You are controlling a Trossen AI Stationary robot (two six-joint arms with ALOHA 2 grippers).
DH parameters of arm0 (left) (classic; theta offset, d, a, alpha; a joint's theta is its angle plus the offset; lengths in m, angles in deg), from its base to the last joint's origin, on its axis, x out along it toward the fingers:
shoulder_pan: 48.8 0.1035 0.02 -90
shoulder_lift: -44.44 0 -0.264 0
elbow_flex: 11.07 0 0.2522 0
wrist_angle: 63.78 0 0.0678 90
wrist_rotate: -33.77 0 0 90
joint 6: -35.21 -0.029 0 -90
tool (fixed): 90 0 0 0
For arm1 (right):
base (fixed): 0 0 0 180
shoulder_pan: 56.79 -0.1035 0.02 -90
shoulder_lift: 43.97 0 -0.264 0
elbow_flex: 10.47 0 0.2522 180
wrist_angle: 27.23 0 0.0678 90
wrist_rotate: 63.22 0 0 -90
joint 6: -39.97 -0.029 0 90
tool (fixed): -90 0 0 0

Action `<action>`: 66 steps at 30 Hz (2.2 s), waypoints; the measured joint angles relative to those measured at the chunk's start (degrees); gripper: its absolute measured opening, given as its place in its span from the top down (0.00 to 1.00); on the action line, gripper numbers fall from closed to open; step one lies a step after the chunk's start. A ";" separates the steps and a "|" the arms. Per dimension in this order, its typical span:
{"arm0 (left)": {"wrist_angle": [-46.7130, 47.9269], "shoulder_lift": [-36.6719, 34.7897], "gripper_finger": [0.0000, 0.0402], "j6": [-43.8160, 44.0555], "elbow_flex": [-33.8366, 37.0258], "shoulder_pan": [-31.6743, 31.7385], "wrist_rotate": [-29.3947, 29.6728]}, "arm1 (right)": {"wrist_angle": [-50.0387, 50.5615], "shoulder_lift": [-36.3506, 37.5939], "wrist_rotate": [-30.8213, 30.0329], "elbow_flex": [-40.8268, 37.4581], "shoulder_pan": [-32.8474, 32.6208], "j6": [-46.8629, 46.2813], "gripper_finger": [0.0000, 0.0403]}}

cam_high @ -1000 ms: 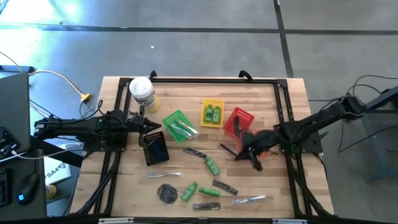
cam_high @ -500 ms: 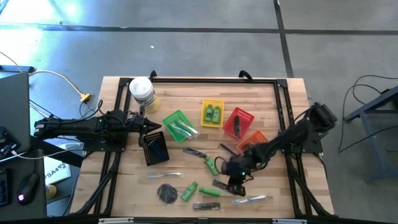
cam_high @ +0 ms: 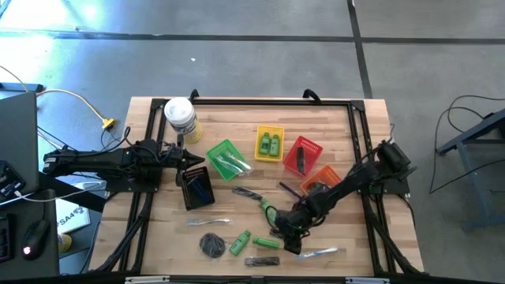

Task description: Pick & Place Travel size toiletries

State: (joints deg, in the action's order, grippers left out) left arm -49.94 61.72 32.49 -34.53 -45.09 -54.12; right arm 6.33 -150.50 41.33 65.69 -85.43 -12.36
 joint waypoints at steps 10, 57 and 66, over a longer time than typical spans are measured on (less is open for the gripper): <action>-0.39 0.00 1.00 0.00 0.02 0.00 0.00 | 4.93 -5.10 -5.35 5.60 -2.91 2.84 0.31; -0.35 -0.02 1.00 0.04 0.02 0.00 0.00 | 18.96 2.57 -23.29 3.32 -3.13 7.47 0.39; -0.32 -0.01 1.00 -0.42 0.02 0.00 0.01 | 17.75 0.33 -18.56 3.34 -2.71 8.99 0.39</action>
State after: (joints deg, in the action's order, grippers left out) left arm -50.26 61.71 32.07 -34.50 -45.09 -54.10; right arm 24.08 -150.17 22.77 69.03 -88.14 -3.38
